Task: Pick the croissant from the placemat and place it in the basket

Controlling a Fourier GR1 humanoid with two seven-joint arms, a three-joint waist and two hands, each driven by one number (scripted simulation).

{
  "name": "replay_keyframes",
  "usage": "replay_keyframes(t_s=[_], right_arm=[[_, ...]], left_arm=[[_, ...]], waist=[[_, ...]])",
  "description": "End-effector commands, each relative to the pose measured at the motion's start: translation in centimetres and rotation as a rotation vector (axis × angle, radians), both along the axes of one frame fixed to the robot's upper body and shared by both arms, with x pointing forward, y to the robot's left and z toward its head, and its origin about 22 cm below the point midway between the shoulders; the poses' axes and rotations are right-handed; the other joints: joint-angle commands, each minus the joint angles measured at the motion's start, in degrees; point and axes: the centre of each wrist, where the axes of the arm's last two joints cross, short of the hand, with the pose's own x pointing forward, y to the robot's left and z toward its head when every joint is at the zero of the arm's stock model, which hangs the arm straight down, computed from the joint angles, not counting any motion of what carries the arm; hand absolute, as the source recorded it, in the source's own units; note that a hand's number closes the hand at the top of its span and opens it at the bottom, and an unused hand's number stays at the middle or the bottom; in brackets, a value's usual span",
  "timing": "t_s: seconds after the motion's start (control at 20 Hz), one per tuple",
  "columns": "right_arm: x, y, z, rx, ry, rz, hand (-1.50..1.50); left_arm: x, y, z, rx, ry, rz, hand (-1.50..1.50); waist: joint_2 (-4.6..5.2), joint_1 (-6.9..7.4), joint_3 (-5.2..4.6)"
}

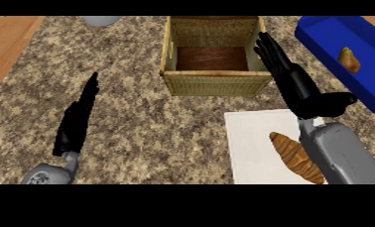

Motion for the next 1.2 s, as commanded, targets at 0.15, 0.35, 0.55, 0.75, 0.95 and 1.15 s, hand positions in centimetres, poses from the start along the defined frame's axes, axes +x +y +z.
replay_keyframes(t_s=[0.15,0.35,0.55,0.75,0.95,1.15], right_arm=[[-5.1,2.7,4.7,0.292,-0.547,0.331,1.50],[-6.3,3.0,9.8,0.163,-0.933,0.458,-1.50],[-7.9,-0.9,8.1,0.170,-1.115,-0.019,-1.50],[-10.2,-6.3,4.9,-0.010,-1.071,-0.465,-1.50],[-15.1,-10.4,0.4,-0.259,-0.951,-0.653,-1.50],[-20.1,-13.9,-1.9,-0.613,-0.857,-0.414,-1.50]], left_arm=[[-1.4,4.9,-1.6,0.140,0.131,0.113,0.00],[-3.2,5.9,-3.9,0.151,0.276,0.157,0.00],[-4.8,7.5,-4.9,0.150,0.334,0.237,0.00],[-5.9,8.9,-5.1,0.146,0.350,0.309,0.00],[-6.4,9.7,-4.6,0.156,0.325,0.313,0.00],[-6.7,10.1,-4.5,0.167,0.321,0.291,0.00]], waist=[[0.13,-3.98,0.28],[-3.27,-7.12,-0.09],[-2.27,-12.94,0.80],[-1.70,-17.64,0.69],[-0.49,-16.17,0.39],[0.49,-13.00,-0.03]])
